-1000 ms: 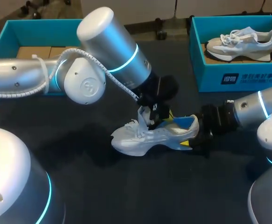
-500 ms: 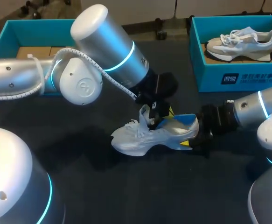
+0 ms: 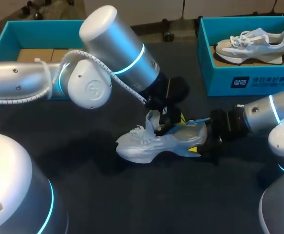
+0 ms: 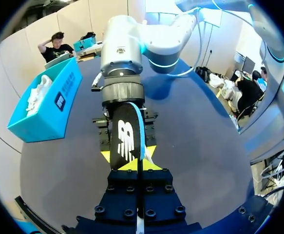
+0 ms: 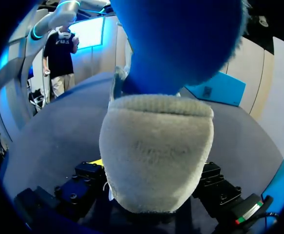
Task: Take the shoe out of the shoebox, open the shoe tongue, remove and reinsert the insole, then place the shoe into the shoebox
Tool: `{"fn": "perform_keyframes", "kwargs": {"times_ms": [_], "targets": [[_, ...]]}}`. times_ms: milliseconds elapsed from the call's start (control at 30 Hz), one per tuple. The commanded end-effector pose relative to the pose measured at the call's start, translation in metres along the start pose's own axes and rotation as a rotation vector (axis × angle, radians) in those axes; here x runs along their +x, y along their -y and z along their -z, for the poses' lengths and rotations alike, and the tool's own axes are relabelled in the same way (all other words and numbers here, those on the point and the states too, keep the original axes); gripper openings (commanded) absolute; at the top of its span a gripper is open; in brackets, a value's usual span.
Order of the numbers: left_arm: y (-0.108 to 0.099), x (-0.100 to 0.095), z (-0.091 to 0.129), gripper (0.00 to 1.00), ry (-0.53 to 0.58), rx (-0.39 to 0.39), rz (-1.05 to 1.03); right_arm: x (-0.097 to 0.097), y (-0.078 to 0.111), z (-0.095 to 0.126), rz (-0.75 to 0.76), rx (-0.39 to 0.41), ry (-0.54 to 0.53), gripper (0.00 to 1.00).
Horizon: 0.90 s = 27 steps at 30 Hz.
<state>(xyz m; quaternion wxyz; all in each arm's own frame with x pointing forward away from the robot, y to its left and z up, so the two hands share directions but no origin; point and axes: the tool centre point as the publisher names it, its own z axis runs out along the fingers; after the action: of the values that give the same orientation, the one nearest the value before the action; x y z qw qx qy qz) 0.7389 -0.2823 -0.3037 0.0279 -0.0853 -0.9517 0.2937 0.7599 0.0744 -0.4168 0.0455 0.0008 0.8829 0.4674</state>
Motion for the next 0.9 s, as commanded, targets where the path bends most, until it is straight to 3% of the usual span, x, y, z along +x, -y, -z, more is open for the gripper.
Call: {"fn": "perform_keyframes", "kwargs": {"times_ms": [33,133,333,667,733,900], "targets": [[0.002,-0.003,-0.005,0.18,-0.008,-0.004,-0.001,0.001,0.0,0.0,0.0,0.003,0.002,0.0],[0.001,-0.001,-0.001,0.46,0.005,-0.004,-0.002,0.001,0.0,0.0,0.0,0.003,0.002,0.0],[0.006,0.005,0.006,0.8,0.017,0.012,-0.021,0.001,0.0,0.0,0.0,0.003,0.002,0.0],[0.005,0.016,0.003,0.77,0.154,-0.019,-0.068,0.001,0.0,0.0,0.0,0.003,0.002,0.0],[0.005,0.017,0.003,0.62,0.202,-0.014,-0.067,0.001,0.0,0.0,0.0,0.003,0.002,0.0],[0.005,0.015,-0.001,0.59,0.266,-0.026,-0.069,0.001,0.0,0.0,0.0,0.003,0.002,0.0]]}}
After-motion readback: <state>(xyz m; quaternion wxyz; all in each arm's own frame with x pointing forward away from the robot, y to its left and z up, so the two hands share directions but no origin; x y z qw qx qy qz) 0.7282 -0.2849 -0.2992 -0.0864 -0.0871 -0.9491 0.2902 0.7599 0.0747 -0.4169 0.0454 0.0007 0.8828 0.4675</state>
